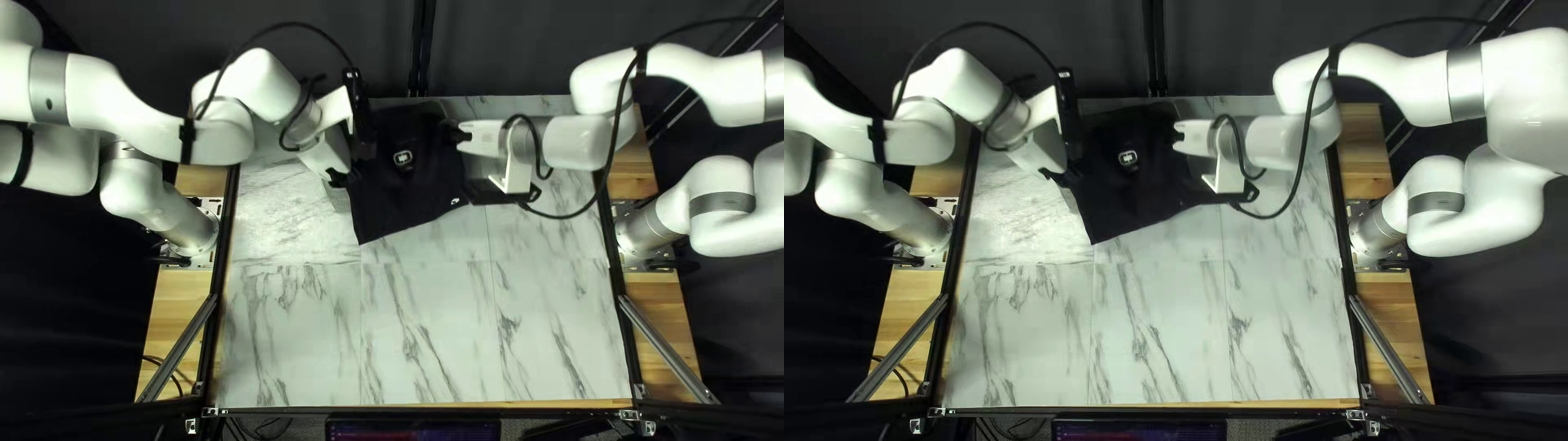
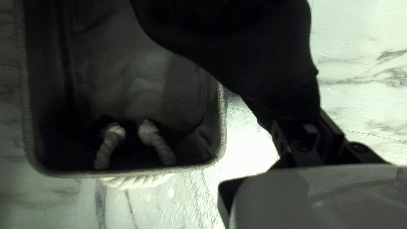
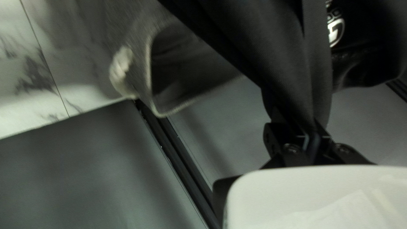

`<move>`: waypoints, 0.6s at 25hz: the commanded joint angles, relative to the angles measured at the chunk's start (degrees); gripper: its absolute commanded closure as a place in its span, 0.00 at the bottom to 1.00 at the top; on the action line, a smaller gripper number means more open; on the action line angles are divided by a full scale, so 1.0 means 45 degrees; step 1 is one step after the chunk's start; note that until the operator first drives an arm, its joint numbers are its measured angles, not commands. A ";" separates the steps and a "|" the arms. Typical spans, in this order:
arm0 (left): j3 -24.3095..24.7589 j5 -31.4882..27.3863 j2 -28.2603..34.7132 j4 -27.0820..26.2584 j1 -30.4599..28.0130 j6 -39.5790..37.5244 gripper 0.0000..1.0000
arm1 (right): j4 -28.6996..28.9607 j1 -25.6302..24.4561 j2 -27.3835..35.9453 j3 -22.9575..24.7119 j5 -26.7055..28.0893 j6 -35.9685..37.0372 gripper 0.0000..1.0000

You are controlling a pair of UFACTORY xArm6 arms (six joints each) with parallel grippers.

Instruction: Pick up a folded sweatshirt and place it into a fabric basket

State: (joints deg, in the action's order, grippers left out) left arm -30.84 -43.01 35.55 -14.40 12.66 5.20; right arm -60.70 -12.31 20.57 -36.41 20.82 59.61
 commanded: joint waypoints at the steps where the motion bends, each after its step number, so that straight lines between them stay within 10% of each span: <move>1: -0.0645 -0.1181 0.0655 0.0000 0.0829 0.0597 0.99 | 0.0955 -0.0456 -0.0139 -0.0506 -0.0024 0.1244 1.00; 15: -0.2157 -0.3384 0.1101 -0.0927 0.3822 0.3257 0.99 | 0.3312 -0.1879 -0.1273 -0.2534 -0.0349 0.4552 1.00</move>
State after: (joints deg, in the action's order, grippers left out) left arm -39.81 -57.53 40.79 -18.17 28.87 18.84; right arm -46.97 -20.16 15.54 -46.55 19.14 78.45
